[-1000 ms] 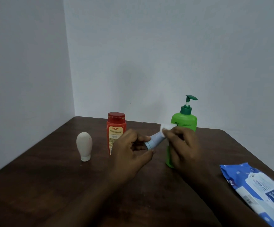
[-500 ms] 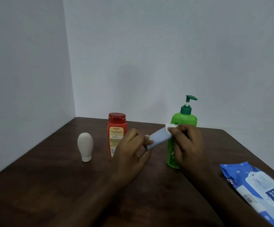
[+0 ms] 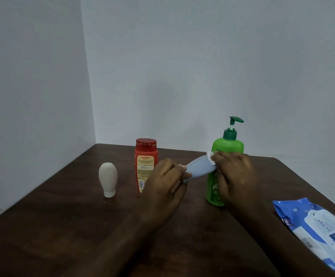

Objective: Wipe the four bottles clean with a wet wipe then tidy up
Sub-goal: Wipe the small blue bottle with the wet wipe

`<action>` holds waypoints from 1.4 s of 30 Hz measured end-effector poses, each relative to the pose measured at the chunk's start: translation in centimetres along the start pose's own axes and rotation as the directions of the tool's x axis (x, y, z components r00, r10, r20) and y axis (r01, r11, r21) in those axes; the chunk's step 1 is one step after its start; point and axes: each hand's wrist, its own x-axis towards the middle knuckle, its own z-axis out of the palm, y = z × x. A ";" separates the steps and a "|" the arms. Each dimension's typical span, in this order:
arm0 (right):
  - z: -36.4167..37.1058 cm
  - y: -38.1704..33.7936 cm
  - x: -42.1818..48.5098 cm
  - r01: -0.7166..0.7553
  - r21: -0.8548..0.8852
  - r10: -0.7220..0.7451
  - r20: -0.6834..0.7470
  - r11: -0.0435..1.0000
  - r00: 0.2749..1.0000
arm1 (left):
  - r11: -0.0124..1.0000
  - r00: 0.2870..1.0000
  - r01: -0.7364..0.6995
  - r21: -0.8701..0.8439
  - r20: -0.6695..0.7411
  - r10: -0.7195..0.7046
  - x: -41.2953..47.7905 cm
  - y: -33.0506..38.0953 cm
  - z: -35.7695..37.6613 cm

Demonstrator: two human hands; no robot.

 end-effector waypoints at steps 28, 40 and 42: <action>-0.7 0.0 0.3 -0.076 0.098 0.071 0.052 0.992 0.996 | 0.966 0.970 -0.232 0.110 0.100 0.222 0.0 0.5 -0.3; -1.1 -0.7 0.8 -0.027 0.195 0.012 0.075 0.981 0.997 | 0.930 0.935 -0.341 0.138 0.154 0.320 -0.3 0.5 -0.4; -1.2 0.3 0.6 -0.084 0.158 0.076 0.057 0.984 0.995 | 0.931 0.935 -0.342 0.130 0.151 0.322 -0.3 0.5 -0.3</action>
